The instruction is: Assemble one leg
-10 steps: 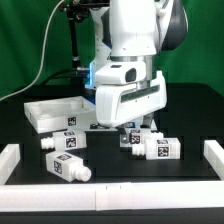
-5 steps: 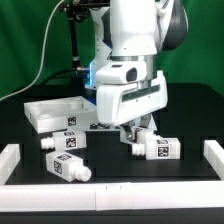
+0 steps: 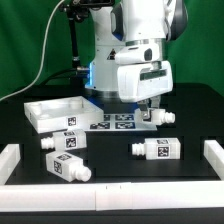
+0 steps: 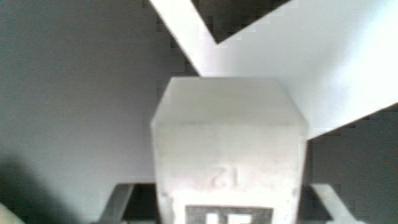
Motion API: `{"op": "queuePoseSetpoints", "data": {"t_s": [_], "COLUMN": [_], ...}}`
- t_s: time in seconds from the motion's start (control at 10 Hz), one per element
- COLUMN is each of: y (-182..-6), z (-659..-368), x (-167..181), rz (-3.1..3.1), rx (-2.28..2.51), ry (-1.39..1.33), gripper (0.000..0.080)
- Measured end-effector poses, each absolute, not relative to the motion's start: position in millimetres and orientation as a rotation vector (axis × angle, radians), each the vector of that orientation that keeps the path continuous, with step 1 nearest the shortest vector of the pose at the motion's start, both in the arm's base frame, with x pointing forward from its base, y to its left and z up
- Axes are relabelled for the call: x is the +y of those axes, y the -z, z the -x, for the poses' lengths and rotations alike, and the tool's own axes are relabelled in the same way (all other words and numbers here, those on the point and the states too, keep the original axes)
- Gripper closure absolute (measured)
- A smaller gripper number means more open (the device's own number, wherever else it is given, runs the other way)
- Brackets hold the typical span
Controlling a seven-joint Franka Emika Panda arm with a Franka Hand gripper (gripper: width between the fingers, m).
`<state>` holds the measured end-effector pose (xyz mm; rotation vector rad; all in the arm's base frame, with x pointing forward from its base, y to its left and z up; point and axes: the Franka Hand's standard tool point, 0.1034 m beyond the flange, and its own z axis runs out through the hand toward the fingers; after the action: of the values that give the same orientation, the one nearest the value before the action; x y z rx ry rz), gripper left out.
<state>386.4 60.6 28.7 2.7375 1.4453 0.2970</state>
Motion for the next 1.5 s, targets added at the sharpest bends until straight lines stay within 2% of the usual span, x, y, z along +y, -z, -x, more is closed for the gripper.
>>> {"op": "queuePoseSetpoints", "data": {"t_s": [0.2, 0.4, 0.6, 1.2, 1.3, 1.4, 1.5], "y": [-27.8, -12.2, -10.9, -12.8, -29.2, -50.8, -63.5], "z": [-391.1, -391.5, -398.1, -397.7, -402.5, -409.3, -414.9], "x": [64.2, 80.9, 87.8, 85.9, 83.4, 81.1, 78.1], "rz": [-2.695, -2.517, -2.409, -2.421, -2.419, -2.403, -2.398], "rx": [1.499, 1.764, 1.913, 1.905, 1.896, 1.881, 1.878], "ry": [-0.334, -0.399, -0.373, -0.356, -0.333, -0.346, -0.324], "gripper": [0.0517, 0.0515, 0.0515, 0.0515, 0.0445, 0.0242, 0.0242]}}
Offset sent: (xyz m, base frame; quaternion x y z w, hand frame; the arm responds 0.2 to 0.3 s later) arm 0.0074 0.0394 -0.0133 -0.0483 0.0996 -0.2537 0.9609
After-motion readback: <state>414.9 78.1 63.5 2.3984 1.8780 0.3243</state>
